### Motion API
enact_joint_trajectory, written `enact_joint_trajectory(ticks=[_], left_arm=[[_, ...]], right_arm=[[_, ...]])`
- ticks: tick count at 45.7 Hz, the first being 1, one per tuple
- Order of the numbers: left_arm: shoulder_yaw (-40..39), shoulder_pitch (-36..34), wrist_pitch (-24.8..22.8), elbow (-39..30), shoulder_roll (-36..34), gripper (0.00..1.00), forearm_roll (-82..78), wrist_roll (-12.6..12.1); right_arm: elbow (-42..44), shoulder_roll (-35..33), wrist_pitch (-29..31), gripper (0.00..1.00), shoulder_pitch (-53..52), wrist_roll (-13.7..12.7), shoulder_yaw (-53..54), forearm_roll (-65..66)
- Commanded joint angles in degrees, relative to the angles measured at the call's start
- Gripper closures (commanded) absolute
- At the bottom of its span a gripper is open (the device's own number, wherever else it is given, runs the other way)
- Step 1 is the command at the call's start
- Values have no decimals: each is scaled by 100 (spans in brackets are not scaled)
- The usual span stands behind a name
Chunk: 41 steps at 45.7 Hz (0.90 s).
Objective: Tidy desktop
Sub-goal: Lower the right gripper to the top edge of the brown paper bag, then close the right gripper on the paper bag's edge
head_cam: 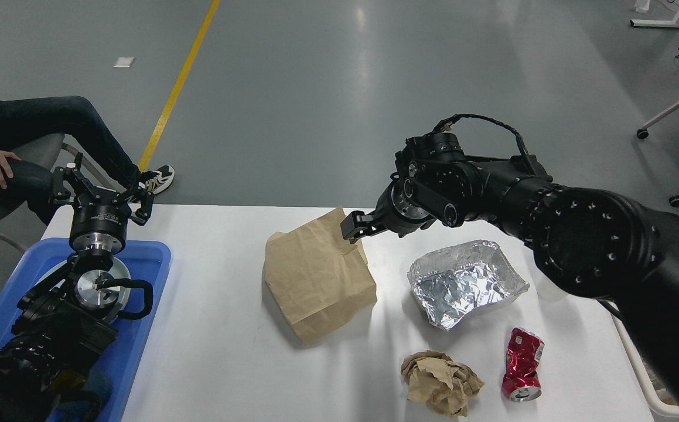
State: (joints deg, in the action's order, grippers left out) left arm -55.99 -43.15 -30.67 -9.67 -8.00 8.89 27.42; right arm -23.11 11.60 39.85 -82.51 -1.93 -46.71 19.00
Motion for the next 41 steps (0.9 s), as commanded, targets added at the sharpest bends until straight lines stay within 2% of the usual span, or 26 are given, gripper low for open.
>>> enact_joint_trajectory(ticks=[1, 19, 32, 41], left_arm=[[0, 0, 0, 0, 0, 4, -1, 0], [0, 0, 0, 0, 0, 4, -1, 0], [0, 0, 0, 0, 0, 4, -1, 0], [0, 0, 0, 0, 0, 4, -1, 0]], right_arm=[[17, 0, -4, 0, 138, 0, -5, 16], [-1, 0, -224, 0, 270, 0, 4, 16], [-27, 0, -689, 0, 437, 0, 12, 16], [-88, -8, -707, 0, 490, 9, 12, 16]])
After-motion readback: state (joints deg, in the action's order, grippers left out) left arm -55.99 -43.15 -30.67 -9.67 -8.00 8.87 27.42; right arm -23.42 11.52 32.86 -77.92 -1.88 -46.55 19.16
